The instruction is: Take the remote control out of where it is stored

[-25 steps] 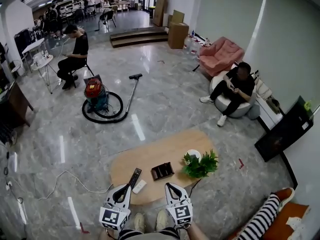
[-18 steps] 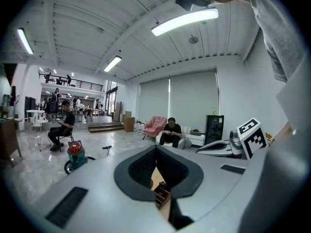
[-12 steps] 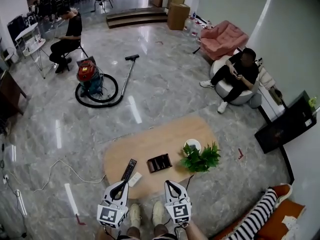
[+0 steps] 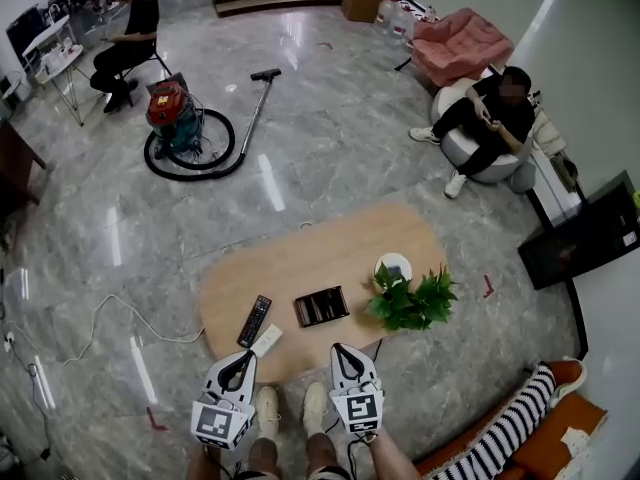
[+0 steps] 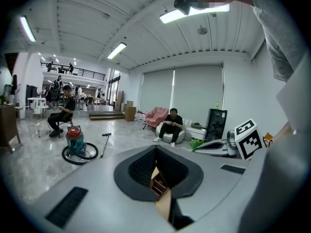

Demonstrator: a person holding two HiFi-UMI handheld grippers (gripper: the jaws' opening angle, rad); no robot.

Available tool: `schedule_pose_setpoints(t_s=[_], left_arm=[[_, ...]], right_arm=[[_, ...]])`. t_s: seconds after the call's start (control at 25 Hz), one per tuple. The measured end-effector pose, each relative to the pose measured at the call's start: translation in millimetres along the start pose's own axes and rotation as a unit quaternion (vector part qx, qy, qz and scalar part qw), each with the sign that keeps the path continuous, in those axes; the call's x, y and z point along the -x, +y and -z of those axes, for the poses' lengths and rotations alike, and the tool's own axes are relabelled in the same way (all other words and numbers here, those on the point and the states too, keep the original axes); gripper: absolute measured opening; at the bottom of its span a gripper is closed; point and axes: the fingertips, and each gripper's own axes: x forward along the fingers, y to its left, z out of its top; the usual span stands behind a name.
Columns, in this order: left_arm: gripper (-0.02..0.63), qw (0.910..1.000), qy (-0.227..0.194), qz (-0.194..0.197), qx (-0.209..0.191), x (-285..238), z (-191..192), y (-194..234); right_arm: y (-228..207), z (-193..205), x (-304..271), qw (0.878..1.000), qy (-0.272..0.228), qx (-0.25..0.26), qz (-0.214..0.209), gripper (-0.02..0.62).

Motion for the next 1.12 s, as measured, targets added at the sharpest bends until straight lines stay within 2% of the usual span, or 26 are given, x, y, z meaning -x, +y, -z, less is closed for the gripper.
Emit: schedule_pose_setpoints(t_s=[0.8, 0.92, 1.12], left_arm=[[0.005, 0.9983, 0.047, 0.006, 0.033, -74, 89, 35], [0.006, 0.9981, 0.043, 0.005, 0.044, -80, 98, 40], [0.006, 0.9984, 0.020, 0.029, 0.045, -90, 96, 43]], right_arm=[[-40, 101, -108, 0.998, 0.051, 0.000, 0.022, 0.009], [-43, 110, -121, 0.998, 0.055, 0.000, 0.023, 0.009], [-52, 127, -142, 0.998, 0.059, 0.001, 0.031, 0.009]])
